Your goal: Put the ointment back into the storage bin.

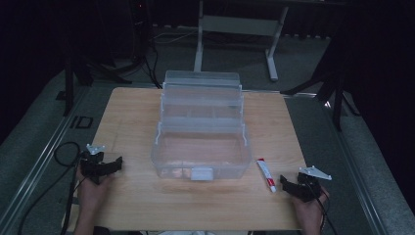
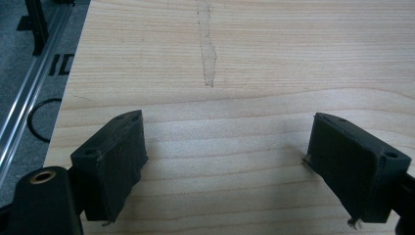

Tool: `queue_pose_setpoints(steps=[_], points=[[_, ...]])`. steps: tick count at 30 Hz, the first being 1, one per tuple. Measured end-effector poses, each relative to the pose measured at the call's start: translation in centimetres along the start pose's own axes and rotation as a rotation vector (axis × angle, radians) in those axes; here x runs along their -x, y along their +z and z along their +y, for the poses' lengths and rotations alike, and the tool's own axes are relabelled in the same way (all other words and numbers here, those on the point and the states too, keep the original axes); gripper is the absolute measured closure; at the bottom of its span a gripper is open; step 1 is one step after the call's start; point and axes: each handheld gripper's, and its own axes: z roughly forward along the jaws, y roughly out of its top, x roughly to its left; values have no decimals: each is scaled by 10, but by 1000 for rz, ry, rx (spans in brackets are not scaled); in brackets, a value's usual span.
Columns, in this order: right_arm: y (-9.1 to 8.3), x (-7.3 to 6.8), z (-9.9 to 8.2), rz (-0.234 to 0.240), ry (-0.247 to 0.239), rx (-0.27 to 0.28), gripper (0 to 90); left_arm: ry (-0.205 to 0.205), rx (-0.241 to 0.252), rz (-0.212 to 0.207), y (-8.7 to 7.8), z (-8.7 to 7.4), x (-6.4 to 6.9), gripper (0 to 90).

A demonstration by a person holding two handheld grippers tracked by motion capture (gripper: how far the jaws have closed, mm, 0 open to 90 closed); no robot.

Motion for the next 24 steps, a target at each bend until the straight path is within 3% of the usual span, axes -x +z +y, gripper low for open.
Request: queue_pose_setpoints(steps=[10, 19, 21, 24], points=[[0, 0, 0, 4, -5, 0, 233, 0, 0, 0, 0, 0, 0, 150], [-14, -9, 6, 80, -80, 11, 358, 0, 0, 0, 0, 0, 0, 150], [-18, -12, 8, 63, -119, 9, 358, 0, 0, 0, 0, 0, 0, 150], [-23, -12, 13, 69, -137, -6, 357, 0, -1, 0, 0, 0, 0, 150]])
